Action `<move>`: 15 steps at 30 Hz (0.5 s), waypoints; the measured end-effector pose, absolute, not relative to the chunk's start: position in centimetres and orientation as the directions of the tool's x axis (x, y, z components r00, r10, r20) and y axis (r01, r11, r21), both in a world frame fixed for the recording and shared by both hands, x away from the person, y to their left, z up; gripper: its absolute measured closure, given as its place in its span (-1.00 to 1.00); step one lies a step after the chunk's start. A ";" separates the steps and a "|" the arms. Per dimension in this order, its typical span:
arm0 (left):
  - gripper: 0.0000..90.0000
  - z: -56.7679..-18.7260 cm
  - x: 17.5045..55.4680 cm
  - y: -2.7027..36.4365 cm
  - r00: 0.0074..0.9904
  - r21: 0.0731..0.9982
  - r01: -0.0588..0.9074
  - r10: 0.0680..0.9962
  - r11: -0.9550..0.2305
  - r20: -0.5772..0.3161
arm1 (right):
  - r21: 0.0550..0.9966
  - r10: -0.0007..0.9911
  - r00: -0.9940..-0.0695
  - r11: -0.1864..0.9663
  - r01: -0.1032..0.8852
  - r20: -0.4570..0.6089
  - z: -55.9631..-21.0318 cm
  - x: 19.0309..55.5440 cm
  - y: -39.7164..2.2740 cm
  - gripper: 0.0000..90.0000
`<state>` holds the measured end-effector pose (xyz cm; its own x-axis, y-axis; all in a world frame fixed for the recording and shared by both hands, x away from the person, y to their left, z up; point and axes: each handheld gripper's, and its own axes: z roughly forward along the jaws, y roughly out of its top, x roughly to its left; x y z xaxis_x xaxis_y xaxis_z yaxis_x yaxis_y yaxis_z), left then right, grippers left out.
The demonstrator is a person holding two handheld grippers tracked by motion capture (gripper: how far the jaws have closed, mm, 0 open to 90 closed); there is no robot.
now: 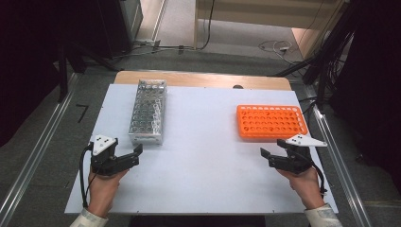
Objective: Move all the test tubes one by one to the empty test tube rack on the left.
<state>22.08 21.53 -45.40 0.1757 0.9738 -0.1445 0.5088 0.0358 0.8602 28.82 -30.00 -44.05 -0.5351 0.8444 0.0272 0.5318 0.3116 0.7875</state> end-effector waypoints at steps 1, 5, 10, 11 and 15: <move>-0.75 -45.4 22.0 21.7 0.173 0.860 0.509 0.974 0.037 -0.144 | 0.787 0.847 -0.532 0.310 0.534 0.027 -44.1 28.8 -30.2 -0.51; -0.75 -45.5 21.7 22.0 0.169 0.860 0.510 0.976 0.033 -0.138 | 0.786 0.856 -0.516 0.304 0.539 0.022 -44.3 28.5 -30.9 -0.51; -0.77 -45.6 21.5 22.3 0.157 0.859 0.512 0.979 0.031 -0.129 | 0.787 0.868 -0.496 0.289 0.545 0.025 -44.3 28.3 -31.6 -0.51; -0.77 -45.7 21.4 22.5 0.156 0.860 0.510 0.979 0.034 -0.130 | 0.788 0.868 -0.496 0.286 0.545 0.028 -44.3 28.3 -31.7 -0.51; -0.77 -45.8 21.1 22.8 0.147 0.857 0.513 0.980 0.044 -0.138 | 0.787 0.875 -0.484 0.281 0.549 0.025 -44.3 28.1 -32.1 -0.51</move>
